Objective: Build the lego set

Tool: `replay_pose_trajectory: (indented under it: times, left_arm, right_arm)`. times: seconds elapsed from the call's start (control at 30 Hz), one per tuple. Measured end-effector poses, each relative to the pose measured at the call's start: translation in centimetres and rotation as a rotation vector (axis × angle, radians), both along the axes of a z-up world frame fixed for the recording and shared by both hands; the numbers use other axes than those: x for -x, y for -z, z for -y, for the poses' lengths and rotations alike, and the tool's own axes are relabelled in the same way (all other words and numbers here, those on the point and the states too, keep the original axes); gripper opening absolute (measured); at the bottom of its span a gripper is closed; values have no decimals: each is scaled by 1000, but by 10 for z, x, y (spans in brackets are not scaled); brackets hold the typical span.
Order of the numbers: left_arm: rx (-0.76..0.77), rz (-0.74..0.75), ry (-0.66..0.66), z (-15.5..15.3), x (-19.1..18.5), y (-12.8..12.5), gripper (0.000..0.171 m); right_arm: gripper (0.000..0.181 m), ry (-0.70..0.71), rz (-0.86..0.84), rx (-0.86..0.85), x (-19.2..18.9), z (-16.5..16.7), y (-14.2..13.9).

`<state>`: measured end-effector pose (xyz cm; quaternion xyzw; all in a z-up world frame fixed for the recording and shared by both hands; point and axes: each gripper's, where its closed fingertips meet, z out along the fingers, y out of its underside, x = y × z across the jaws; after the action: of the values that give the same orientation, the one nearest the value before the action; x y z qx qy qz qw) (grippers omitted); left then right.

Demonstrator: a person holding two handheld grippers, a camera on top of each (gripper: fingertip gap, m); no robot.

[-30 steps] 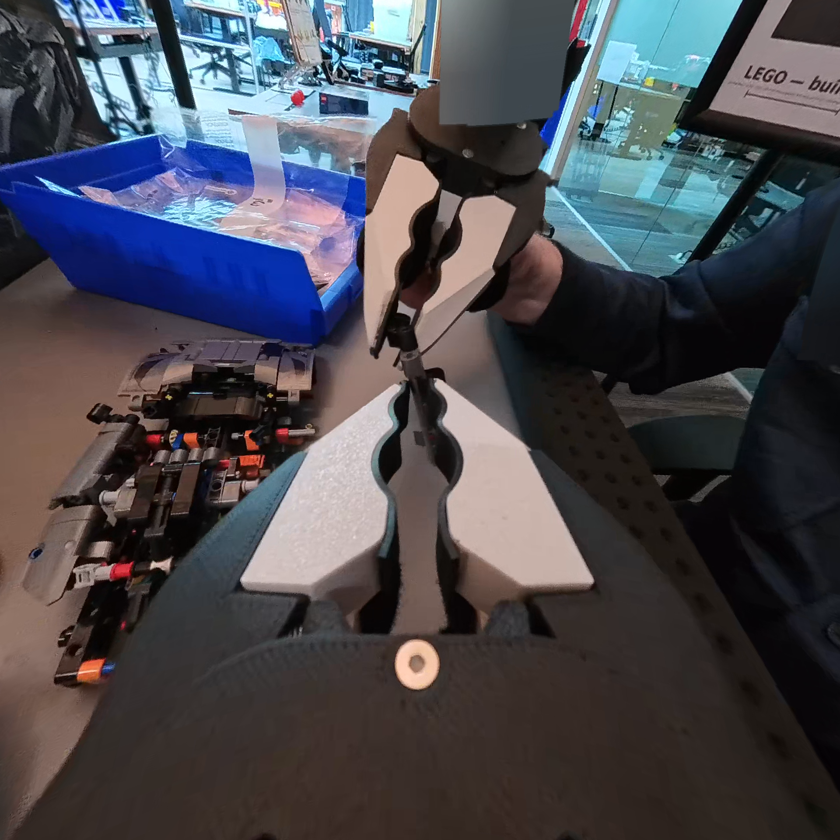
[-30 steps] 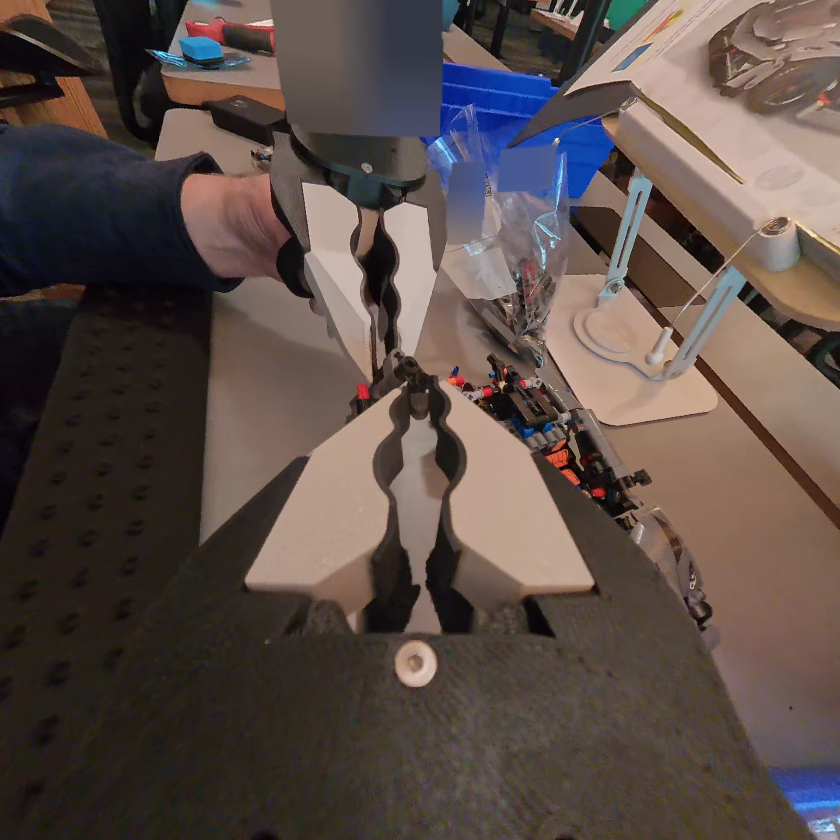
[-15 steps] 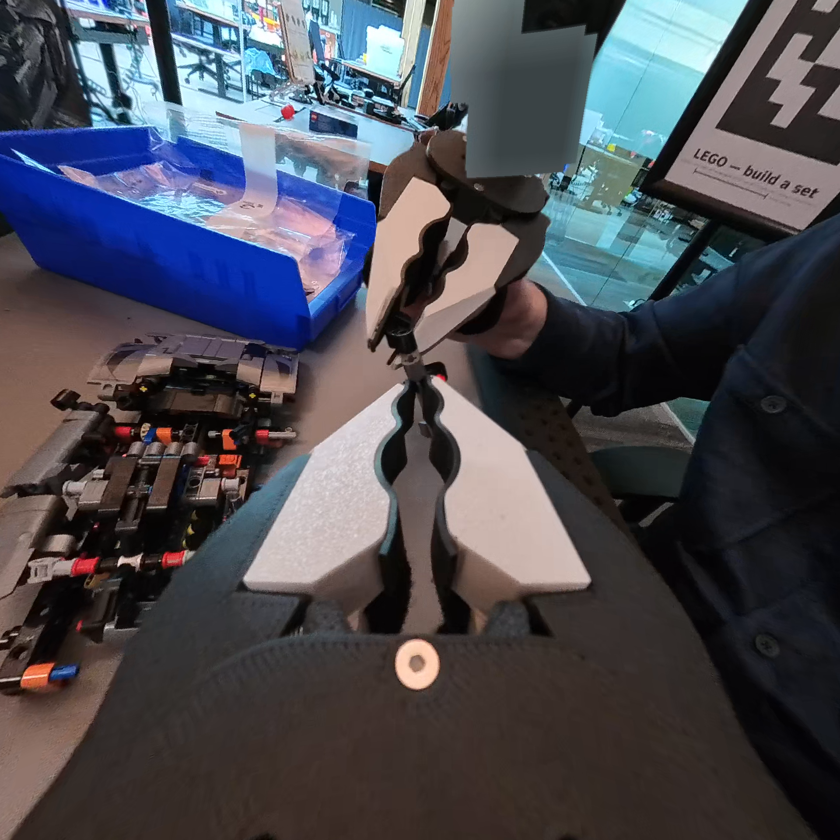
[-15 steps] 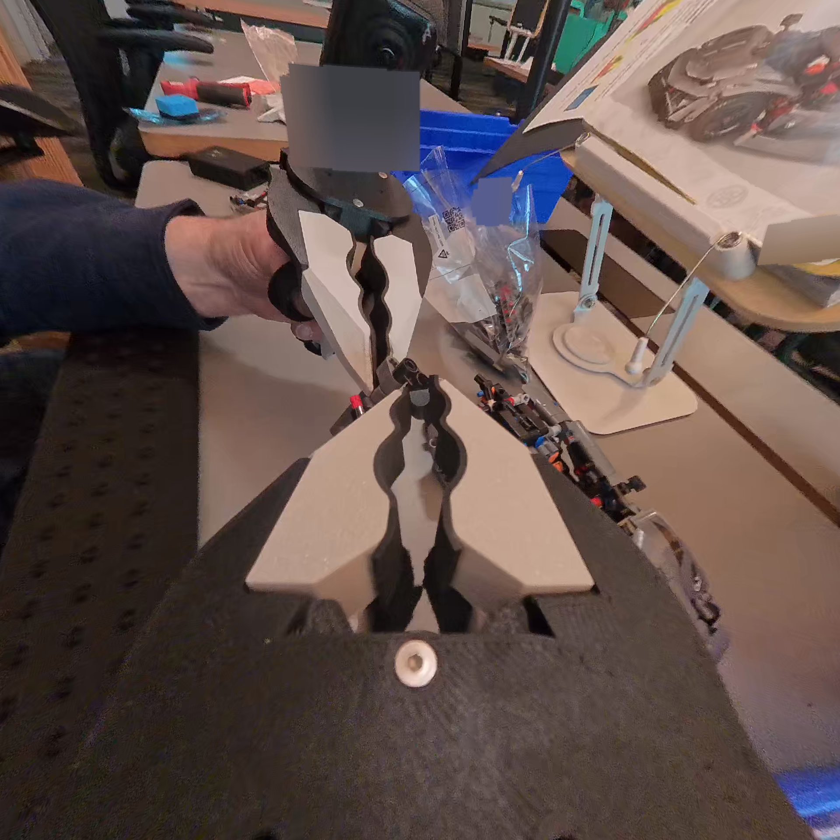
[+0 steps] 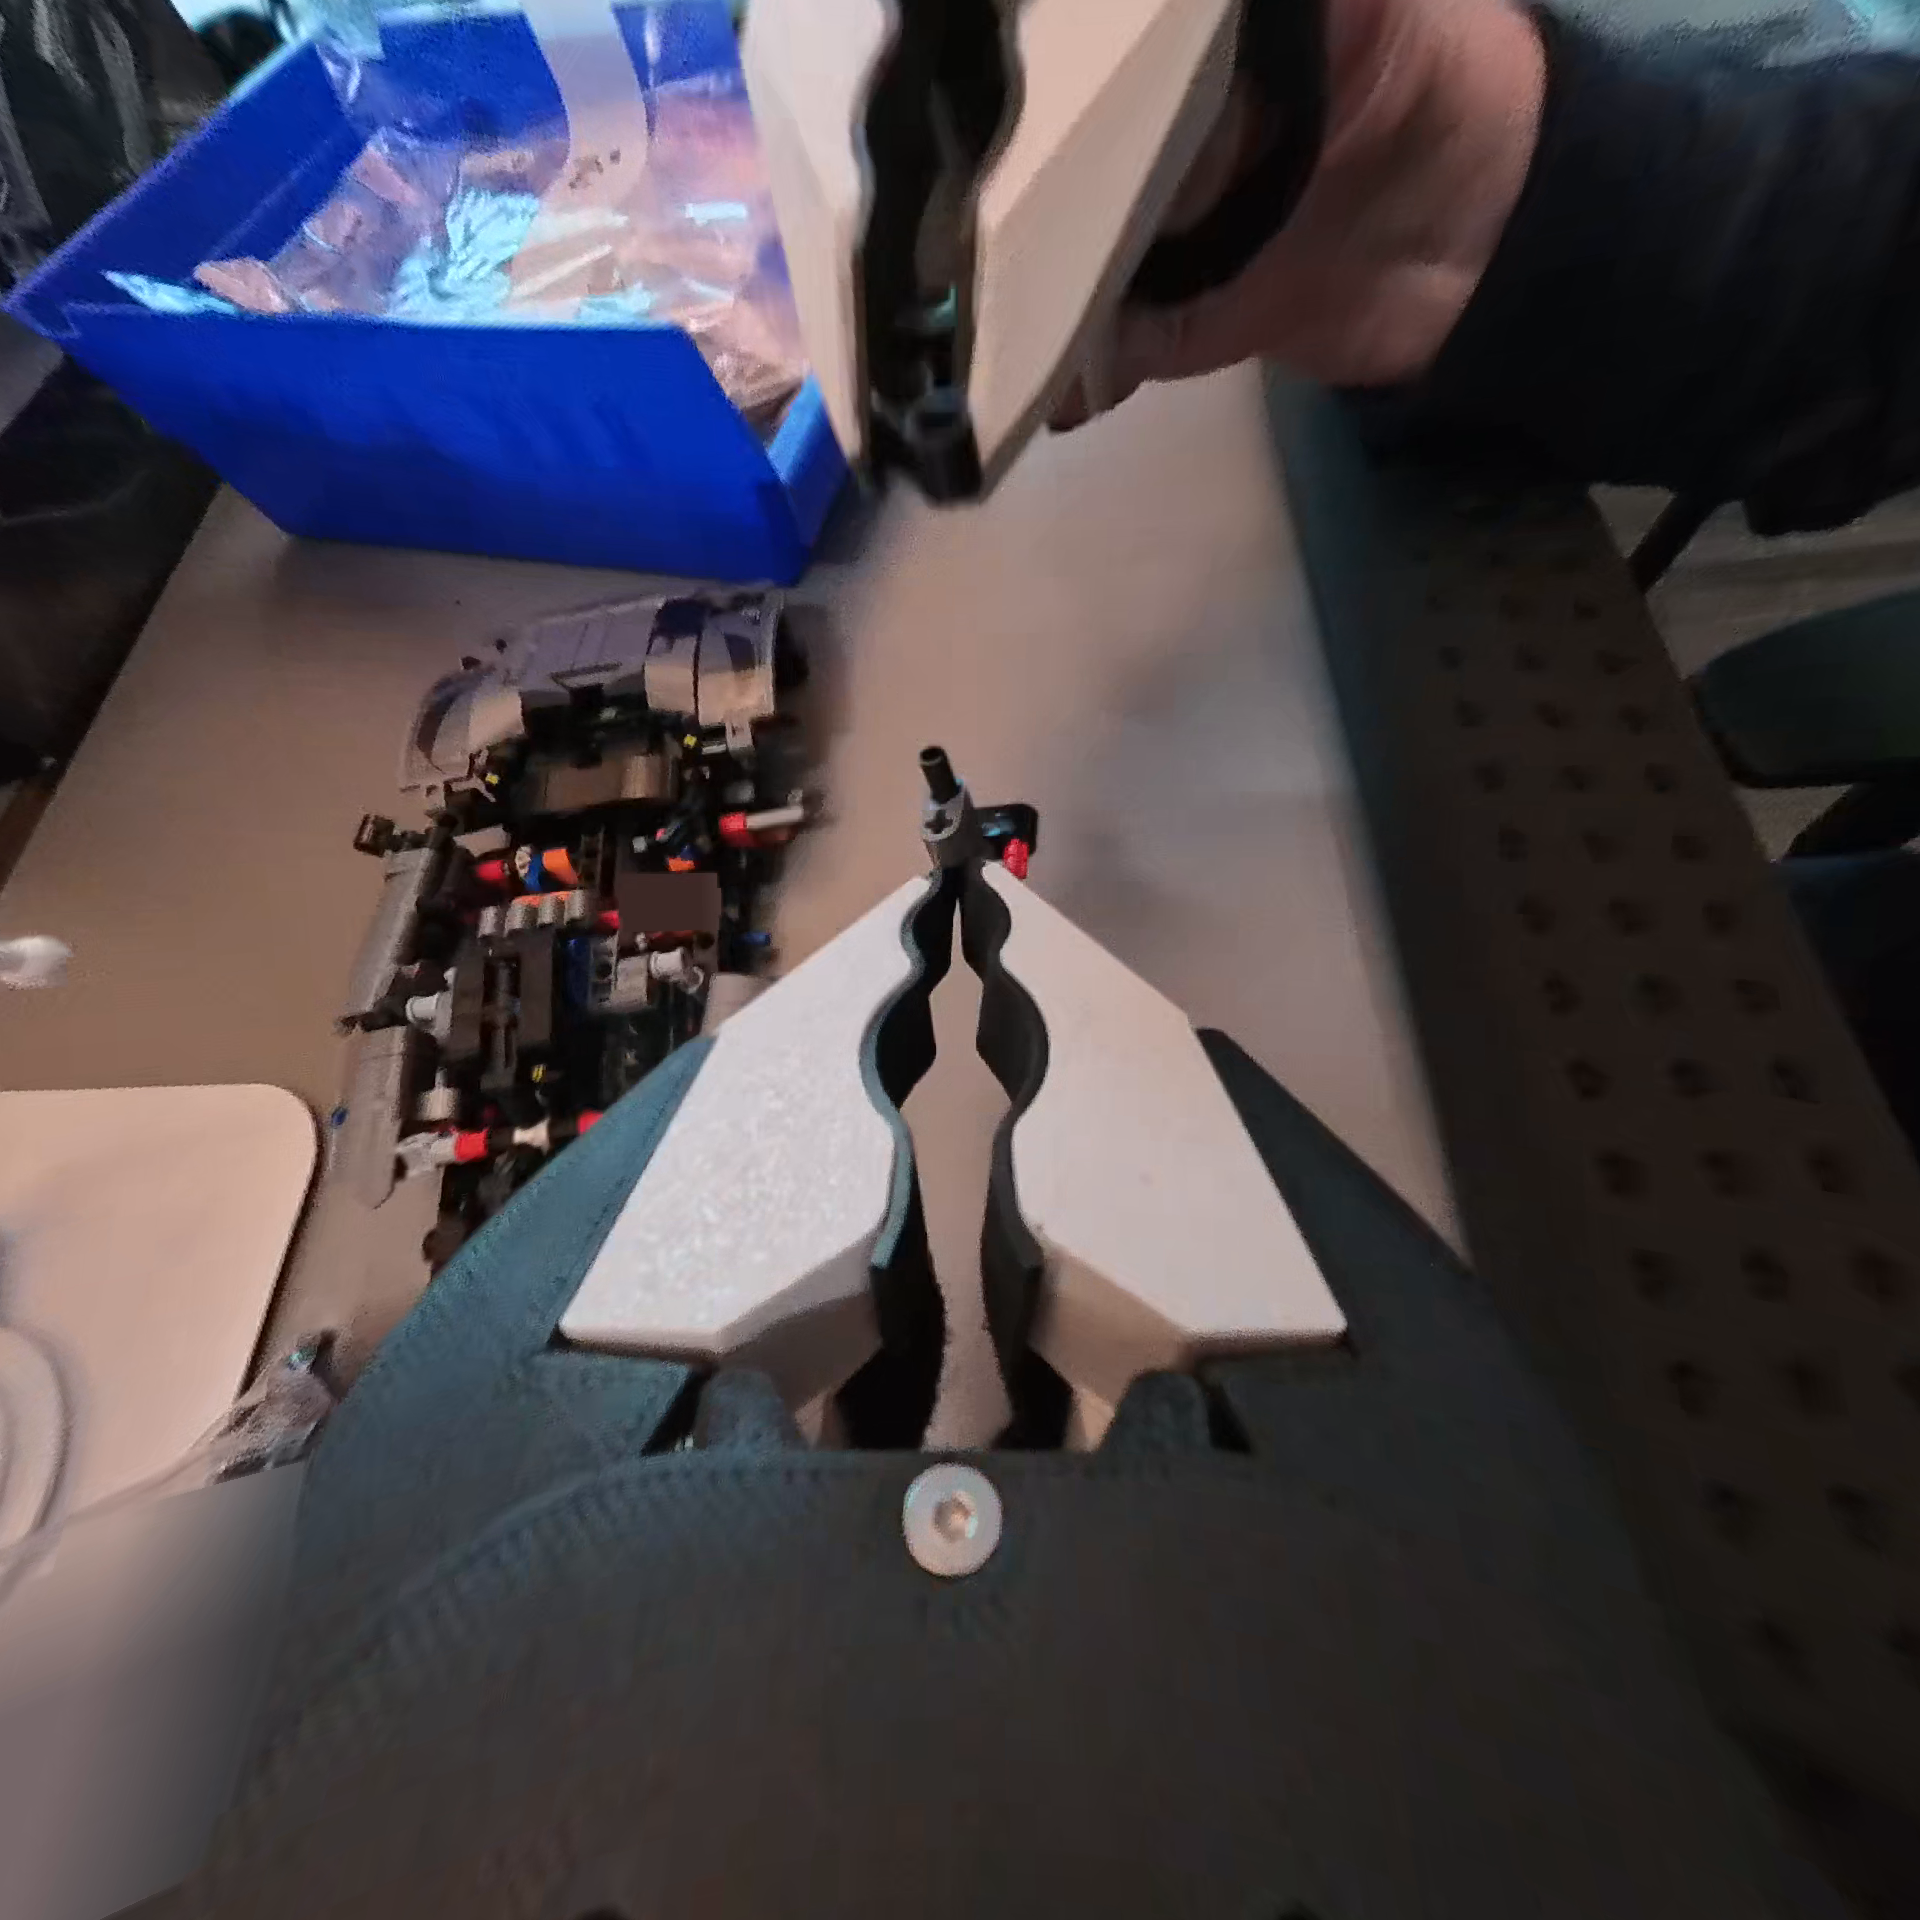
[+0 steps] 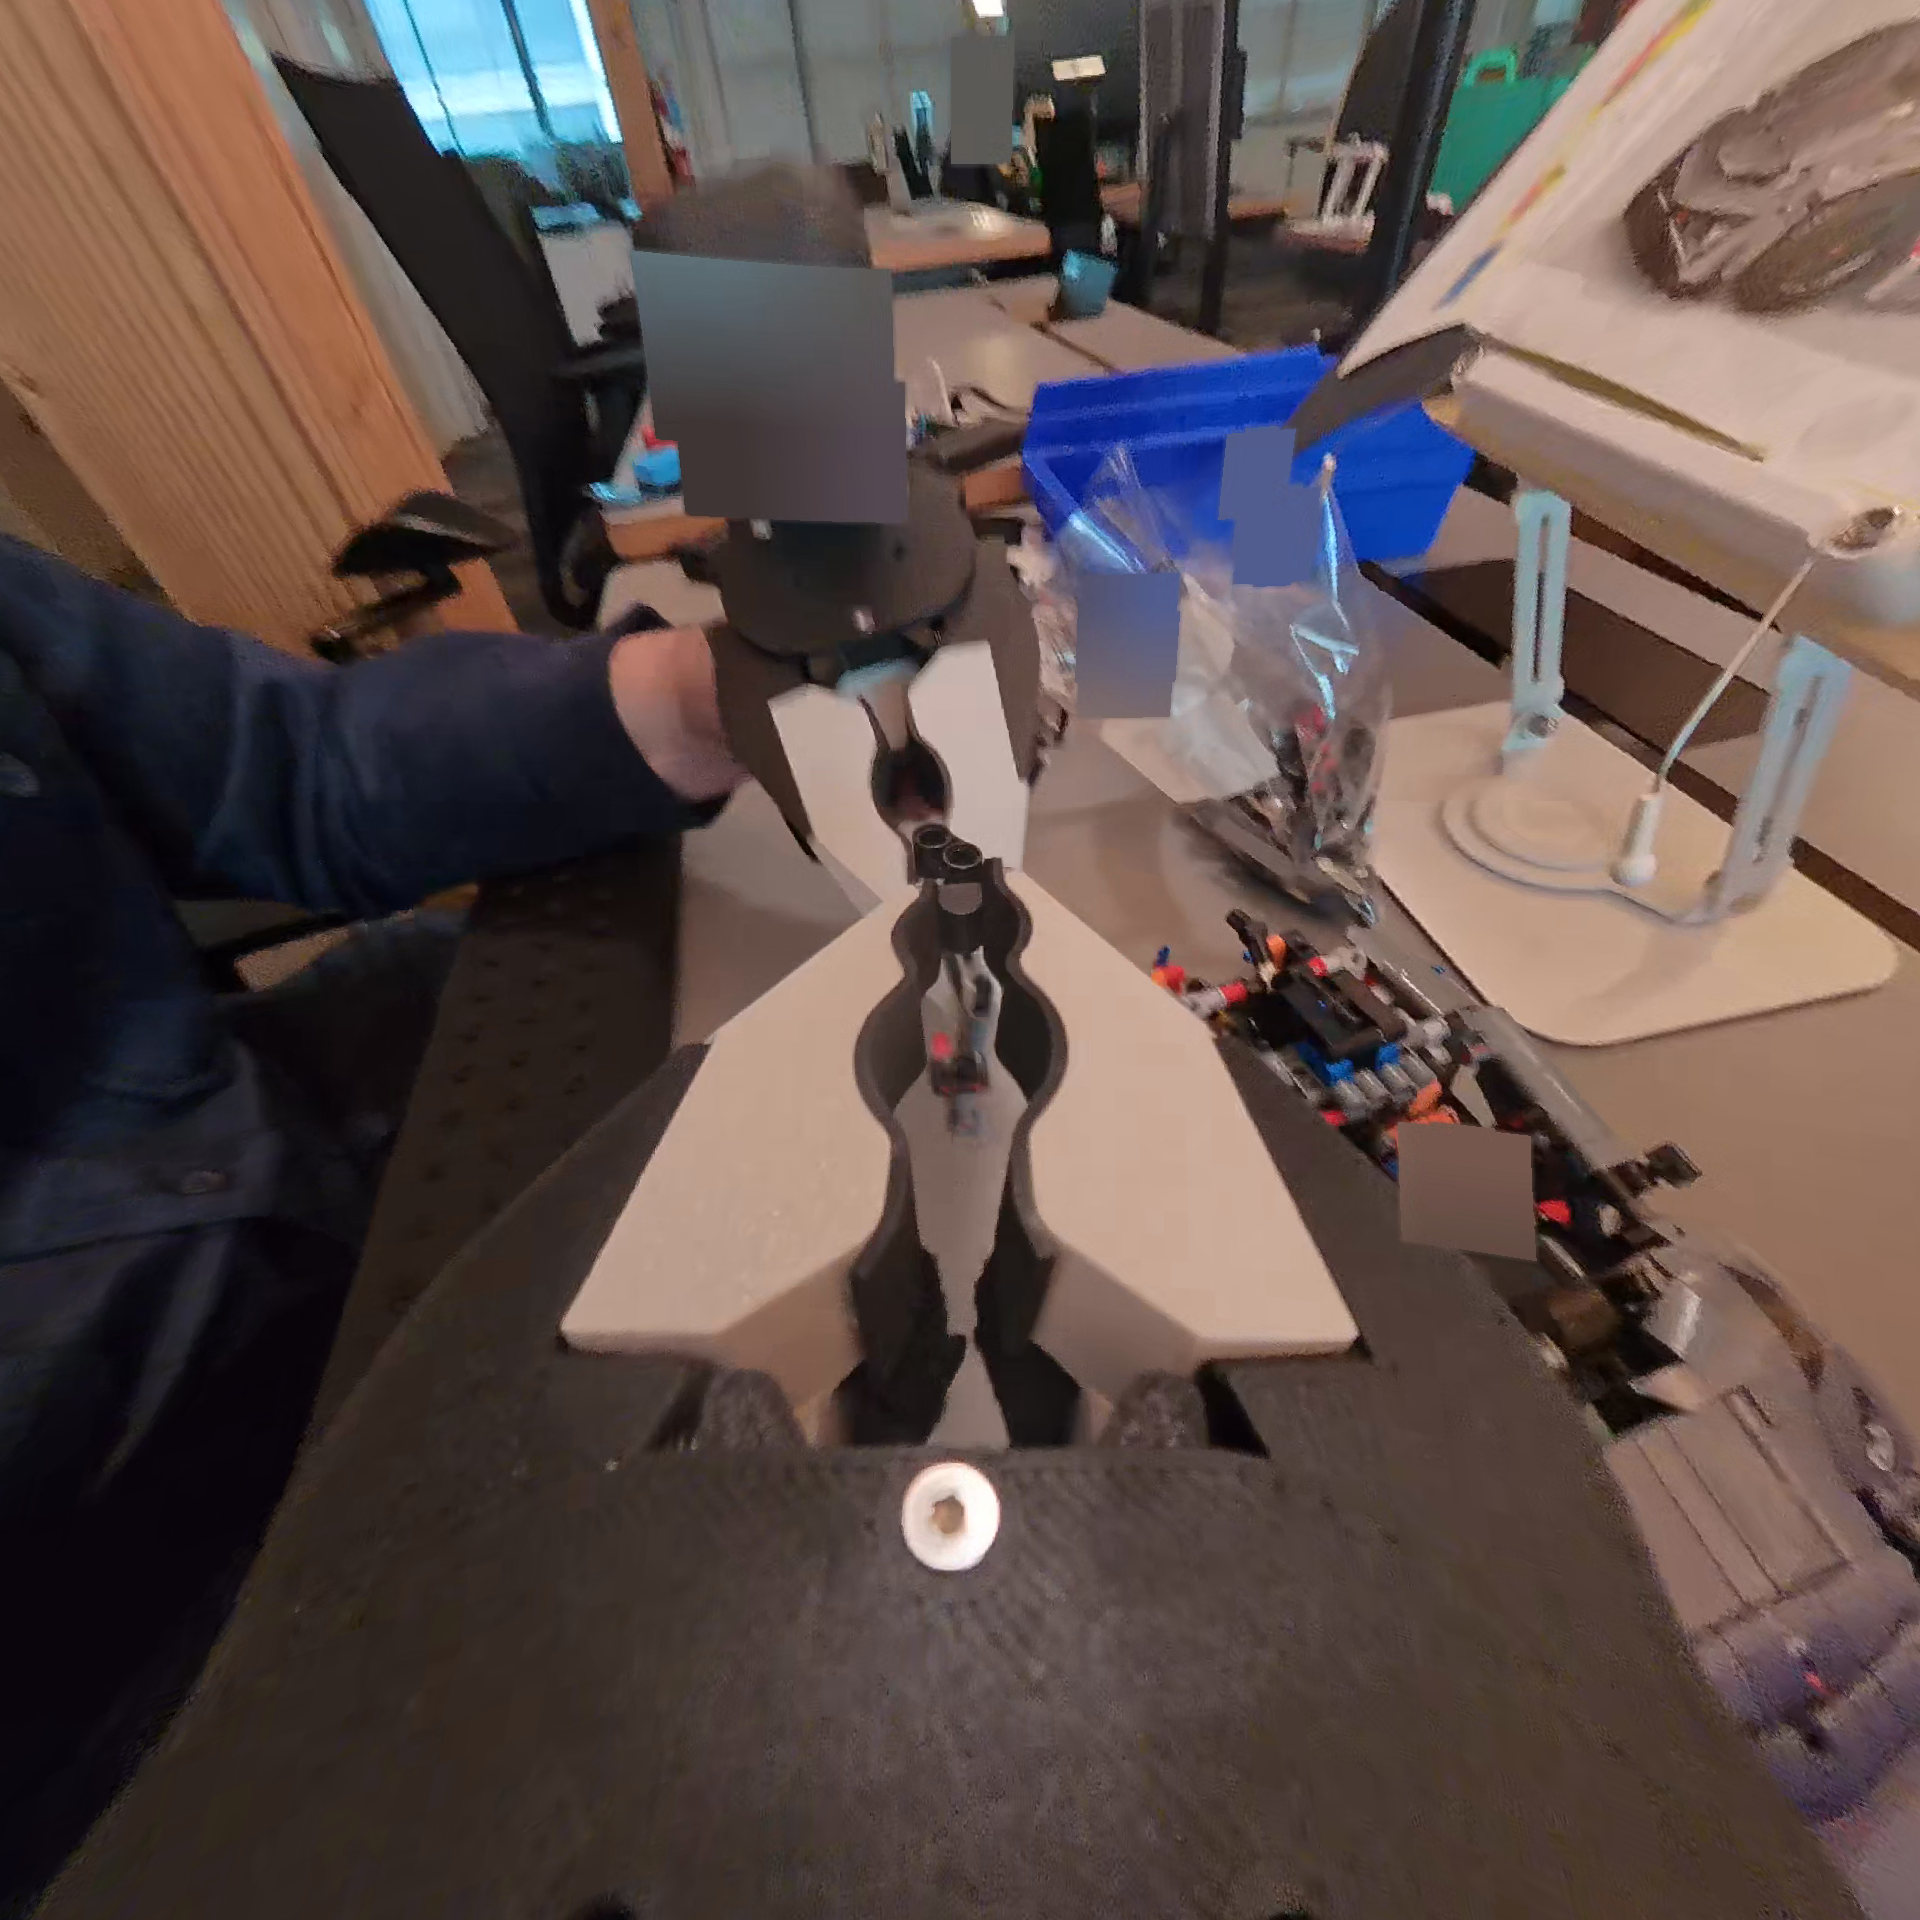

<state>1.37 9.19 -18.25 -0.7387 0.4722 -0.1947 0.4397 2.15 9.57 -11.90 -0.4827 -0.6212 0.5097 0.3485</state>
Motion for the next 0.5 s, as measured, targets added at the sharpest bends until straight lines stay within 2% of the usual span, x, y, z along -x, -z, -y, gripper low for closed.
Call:
replay_pose_trajectory:
  times: [0.03, 0.07, 0.17, 0.23, 0.3, 0.5]
  left_arm:
    - [0, 44, 7, 0, -2, -7, 0]
    - [-8, 25, -7, -2, 0, -6, 0]
    - [66, 29, 17, 4, -2, 3, 0]
    - [114, -25, 15, 7, 3, 16, 0]
    - [141, -66, 20, 10, 5, 24, 0]
    - [153, -46, -12, 8, 16, 22, 0]
  right_arm:
    - [5, 10, 26, -27, 1, -2, 7]
    - [5, -4, 39, -21, 1, -2, 11]
    - [6, 17, 89, -25, 0, -13, 23]
    - [6, -5, 122, -34, -2, -12, 31]
    - [6, -26, 211, -69, -2, -8, 49]
    - [6, -85, 495, -232, -13, -1, 110]
